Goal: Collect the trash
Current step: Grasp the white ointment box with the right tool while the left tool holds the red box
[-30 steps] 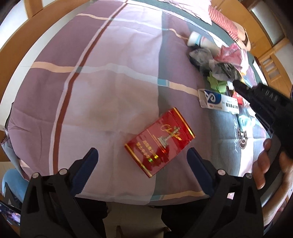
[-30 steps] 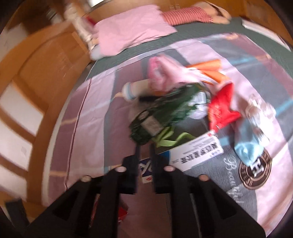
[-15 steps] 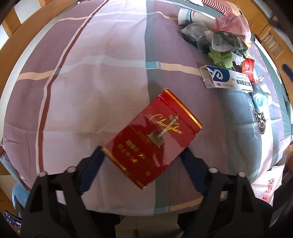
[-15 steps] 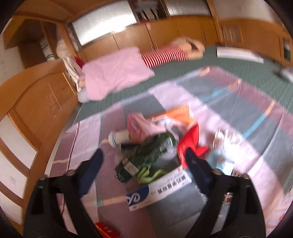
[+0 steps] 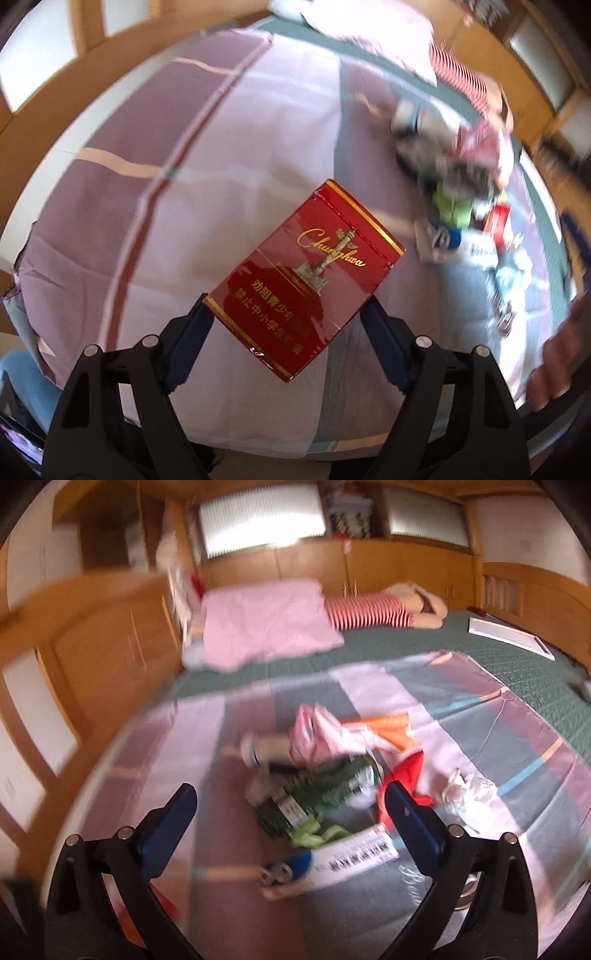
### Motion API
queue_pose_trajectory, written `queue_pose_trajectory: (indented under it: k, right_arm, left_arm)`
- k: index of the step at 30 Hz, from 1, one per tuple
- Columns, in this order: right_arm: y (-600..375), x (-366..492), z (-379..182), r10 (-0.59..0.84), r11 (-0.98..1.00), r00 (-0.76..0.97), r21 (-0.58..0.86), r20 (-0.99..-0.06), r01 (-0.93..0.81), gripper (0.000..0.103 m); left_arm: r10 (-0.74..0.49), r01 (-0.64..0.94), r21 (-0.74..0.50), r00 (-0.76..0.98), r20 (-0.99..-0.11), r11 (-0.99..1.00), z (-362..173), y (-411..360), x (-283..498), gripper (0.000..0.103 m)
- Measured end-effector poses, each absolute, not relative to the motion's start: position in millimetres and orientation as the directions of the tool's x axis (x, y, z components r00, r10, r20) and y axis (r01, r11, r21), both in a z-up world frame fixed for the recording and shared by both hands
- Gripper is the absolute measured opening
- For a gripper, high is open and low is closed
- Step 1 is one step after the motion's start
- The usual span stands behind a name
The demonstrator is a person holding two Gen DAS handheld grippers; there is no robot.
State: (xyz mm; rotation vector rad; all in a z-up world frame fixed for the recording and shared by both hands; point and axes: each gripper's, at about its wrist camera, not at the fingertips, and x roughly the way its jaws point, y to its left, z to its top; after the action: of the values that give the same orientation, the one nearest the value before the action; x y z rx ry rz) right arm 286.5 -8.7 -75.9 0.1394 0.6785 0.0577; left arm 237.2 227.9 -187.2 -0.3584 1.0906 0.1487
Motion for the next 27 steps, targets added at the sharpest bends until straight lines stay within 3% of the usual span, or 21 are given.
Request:
queue_pose_trajectory:
  k: [8,12,21,27]
  right_arm:
    - [-24.8,304.0,-118.8,0.203,0.958,0.558,0.28,-0.805,0.055,0.099]
    - [-32.7,306.1,-136.4,0.293,0.918,0.477,0.384,-0.829,0.103,0.089]
    - [-23.0,300.6,-132.7,0.312,0.921,0.468,0.384,-0.827,0.066,0.02]
    - [-25.7,299.3,-127.8,0.274,0.934,0.485,0.35,-0.83,0.07,0.018]
  left_arm:
    - [-0.095,-0.32,-0.283,0.496,-0.863,0.904,-171.6,241.4,228.6,0.081]
    - [-0.105,-0.323,-0.292,0.49,-0.866,0.9,-173.6,244.5,227.1,0.081]
    - [-0.11,-0.324,-0.296,0.488,-0.866,0.899,-173.9,245.4,228.2,0.081]
    - [-0.113,-0.323,-0.3,0.489,-0.865,0.898,-173.7,245.4,228.1,0.081]
